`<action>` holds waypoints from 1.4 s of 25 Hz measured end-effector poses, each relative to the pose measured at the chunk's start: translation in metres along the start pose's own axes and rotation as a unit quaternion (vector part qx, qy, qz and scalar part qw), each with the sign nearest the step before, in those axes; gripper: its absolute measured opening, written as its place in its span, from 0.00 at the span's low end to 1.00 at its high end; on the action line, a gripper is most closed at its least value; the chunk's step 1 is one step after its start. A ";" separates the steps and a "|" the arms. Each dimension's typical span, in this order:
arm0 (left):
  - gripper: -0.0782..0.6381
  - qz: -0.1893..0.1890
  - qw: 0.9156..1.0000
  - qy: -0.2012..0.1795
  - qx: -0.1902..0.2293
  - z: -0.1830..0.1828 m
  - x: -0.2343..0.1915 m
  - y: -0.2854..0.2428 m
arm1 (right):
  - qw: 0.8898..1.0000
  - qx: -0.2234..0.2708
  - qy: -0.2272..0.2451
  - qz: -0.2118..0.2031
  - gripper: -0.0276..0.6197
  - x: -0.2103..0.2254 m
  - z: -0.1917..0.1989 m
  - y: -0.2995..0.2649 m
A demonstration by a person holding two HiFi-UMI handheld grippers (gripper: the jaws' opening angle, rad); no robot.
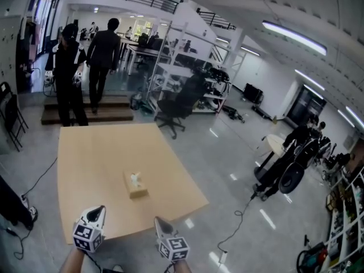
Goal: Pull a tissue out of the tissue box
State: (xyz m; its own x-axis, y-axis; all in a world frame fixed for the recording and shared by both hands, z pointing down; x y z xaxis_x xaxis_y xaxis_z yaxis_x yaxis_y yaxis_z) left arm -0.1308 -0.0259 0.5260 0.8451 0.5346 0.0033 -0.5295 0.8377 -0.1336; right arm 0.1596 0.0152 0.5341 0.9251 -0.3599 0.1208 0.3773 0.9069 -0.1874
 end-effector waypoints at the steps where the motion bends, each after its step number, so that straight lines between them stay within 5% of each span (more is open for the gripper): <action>1: 0.12 0.001 1.000 -0.001 0.001 -0.001 -0.004 -0.004 | 1.000 0.001 0.000 0.001 0.06 0.000 -0.001 -0.005; 35: 0.12 0.043 0.999 -0.001 -0.005 0.004 -0.062 -0.076 | 0.999 0.004 -0.007 0.037 0.06 0.014 -0.014 -0.076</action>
State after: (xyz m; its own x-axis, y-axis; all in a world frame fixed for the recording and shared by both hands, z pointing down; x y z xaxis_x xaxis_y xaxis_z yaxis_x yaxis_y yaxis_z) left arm -0.1434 -0.1222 0.5396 0.7960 0.6052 -0.0073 -0.5998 0.7873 -0.1427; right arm 0.1445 -0.0614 0.5368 0.9496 -0.2891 0.1215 0.3081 0.9323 -0.1893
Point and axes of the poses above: the fingertips, and each gripper's own axes: y backward along the fingers, x to its right, z out of its underside, the point moved 9 cm from there along y, backward along the fingers, and after that the axes turned 4 degrees about -y, right-handed, at the moved point
